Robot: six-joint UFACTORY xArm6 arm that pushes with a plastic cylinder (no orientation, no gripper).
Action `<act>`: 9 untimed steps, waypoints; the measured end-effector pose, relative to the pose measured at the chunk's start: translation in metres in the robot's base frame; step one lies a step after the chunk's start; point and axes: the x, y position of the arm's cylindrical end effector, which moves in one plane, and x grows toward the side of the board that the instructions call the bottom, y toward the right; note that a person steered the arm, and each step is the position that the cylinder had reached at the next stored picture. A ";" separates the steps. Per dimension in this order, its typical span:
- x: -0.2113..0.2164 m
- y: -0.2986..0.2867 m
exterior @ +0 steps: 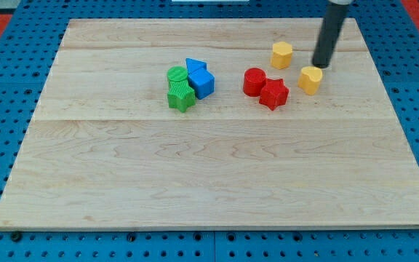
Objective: Push the yellow heart close to the yellow hexagon
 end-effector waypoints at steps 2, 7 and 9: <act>0.058 0.033; 0.018 -0.017; 0.016 -0.017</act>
